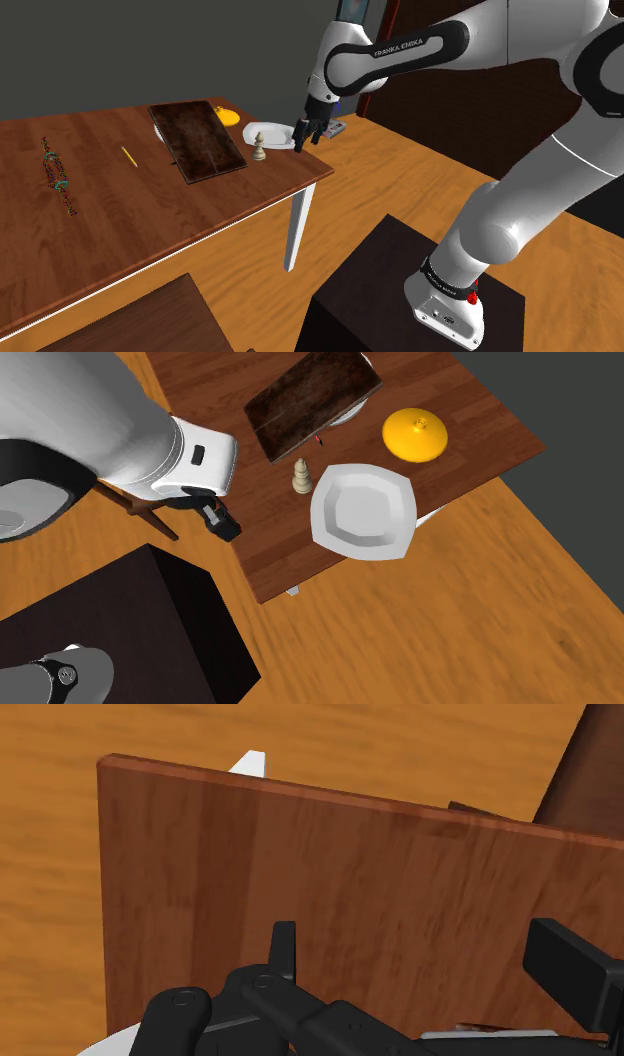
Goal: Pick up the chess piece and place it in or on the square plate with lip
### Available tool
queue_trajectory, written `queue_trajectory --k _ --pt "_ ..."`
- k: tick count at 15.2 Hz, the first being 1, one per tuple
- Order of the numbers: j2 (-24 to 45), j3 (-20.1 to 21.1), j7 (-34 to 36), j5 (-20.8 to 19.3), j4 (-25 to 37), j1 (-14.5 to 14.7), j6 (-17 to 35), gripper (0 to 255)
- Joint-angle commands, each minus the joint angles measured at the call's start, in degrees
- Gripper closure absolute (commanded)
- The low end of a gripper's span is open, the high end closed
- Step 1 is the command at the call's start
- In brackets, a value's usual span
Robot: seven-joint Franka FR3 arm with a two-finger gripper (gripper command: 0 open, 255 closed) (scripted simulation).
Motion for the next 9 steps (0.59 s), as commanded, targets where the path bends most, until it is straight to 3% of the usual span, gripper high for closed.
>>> queue_trajectory --k 1,9 --pt "3.7 0.5 0.7 -0.9 2.2 0.0 3.4 0" --pt "18.3 1.5 4.3 -6.2 14.5 0.4 12.6 0"
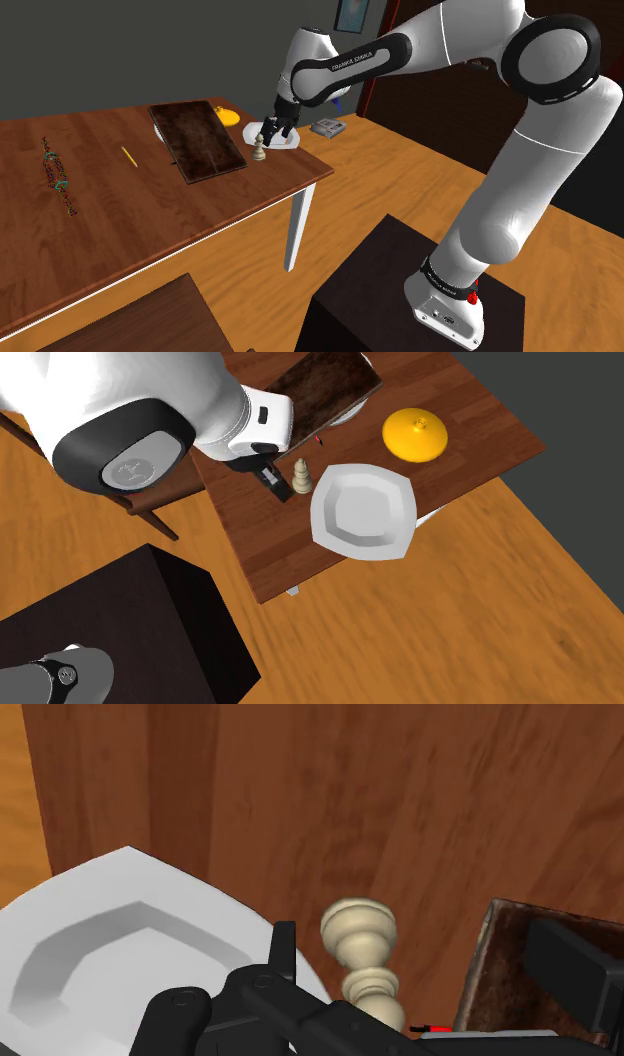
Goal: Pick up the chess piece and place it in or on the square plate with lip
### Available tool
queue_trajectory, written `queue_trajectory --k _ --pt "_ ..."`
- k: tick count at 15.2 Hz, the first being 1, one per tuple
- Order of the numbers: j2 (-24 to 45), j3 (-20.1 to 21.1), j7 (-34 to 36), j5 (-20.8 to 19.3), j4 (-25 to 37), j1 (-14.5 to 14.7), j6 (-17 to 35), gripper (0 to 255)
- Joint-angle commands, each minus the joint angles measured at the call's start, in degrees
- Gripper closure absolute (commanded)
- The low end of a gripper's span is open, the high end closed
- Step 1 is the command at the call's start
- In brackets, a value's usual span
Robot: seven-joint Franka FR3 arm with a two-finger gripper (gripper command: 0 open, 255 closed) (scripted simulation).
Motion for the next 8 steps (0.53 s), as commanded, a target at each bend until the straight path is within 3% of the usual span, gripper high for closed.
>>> queue_trajectory --k 1,8 --pt "4.4 -0.1 0.7 -1.6 4.4 0.1 1.8 0" --pt "9.4 -0.4 1.7 -3.1 6.7 0.5 5.5 0"
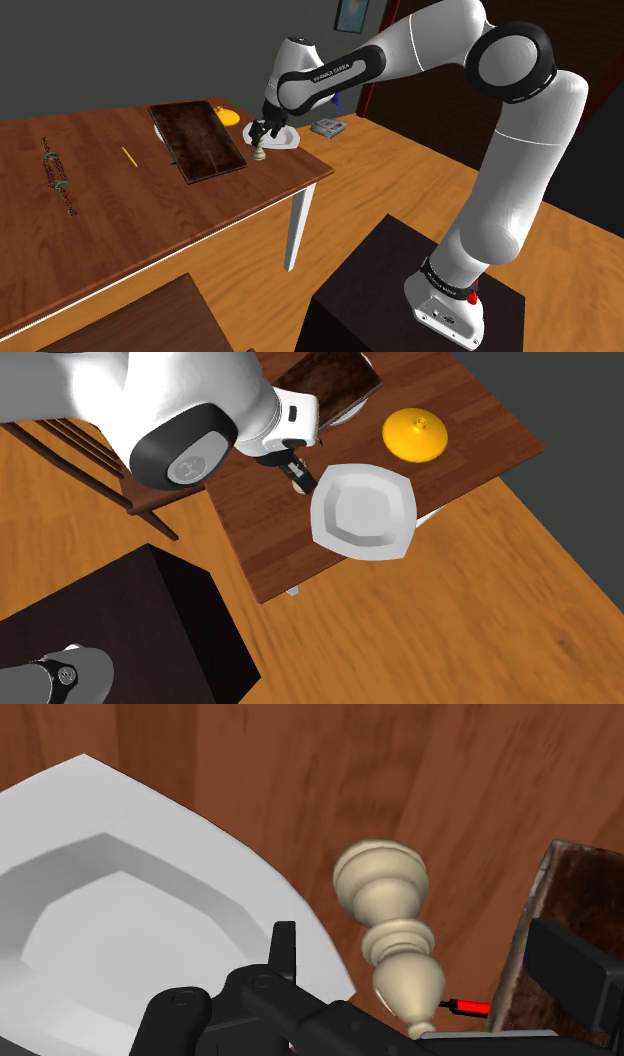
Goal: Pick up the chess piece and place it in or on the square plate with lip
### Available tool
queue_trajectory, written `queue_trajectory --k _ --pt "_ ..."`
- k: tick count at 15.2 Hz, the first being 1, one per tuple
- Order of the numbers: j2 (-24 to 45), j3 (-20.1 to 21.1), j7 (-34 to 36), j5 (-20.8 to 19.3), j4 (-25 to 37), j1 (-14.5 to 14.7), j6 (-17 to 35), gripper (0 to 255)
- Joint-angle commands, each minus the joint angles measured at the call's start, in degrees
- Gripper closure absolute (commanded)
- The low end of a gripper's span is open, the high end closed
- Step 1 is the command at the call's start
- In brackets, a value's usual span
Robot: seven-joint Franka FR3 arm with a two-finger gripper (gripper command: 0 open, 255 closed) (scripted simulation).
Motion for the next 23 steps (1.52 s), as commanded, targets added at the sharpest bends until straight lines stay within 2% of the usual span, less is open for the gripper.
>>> queue_trajectory --k 1,10,11,20,23 --pt "1.5 -0.1 0.3 -0.3 0.5 0.2 1.1 0" --pt "2.5 -0.1 0.4 -0.5 0.6 0.2 1.9 0" --pt "2.5 -0.1 0.4 -0.5 0.6 0.2 1.9 255" --pt "2.5 -0.1 0.4 -0.5 0.6 0.2 1.9 255" --pt "1.4 0.0 0.2 -0.2 1.5 0.1 -0.1 255"
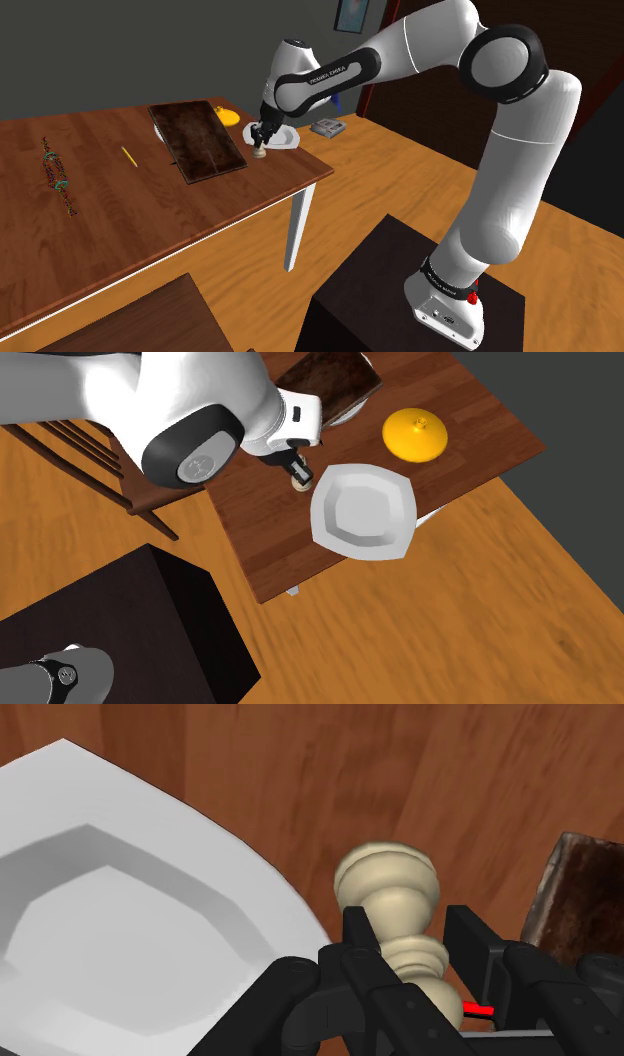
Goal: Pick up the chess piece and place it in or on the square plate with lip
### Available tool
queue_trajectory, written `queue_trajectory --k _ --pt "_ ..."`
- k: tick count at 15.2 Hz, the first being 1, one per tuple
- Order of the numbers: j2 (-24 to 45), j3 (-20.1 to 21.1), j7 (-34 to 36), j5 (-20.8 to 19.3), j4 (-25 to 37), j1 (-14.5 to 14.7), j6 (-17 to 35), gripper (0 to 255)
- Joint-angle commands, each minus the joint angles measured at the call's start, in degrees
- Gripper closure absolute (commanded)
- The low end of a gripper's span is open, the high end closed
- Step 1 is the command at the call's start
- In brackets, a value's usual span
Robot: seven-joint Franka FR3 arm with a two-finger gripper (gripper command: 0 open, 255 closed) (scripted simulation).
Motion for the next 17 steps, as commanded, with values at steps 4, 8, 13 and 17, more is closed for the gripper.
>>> queue_trajectory --k 4,8,13,17 --pt "-1.7 0.1 -0.4 0.5 1.7 -0.2 -3.3 255" --pt "-2.9 0.2 -0.7 0.7 3.3 -0.2 -6.1 255" --pt "-4.1 0.2 -0.9 1.0 5.6 -0.2 -9.7 255" --pt "-1.6 -0.9 -5.0 2.3 10.0 -2.4 -11.6 255"
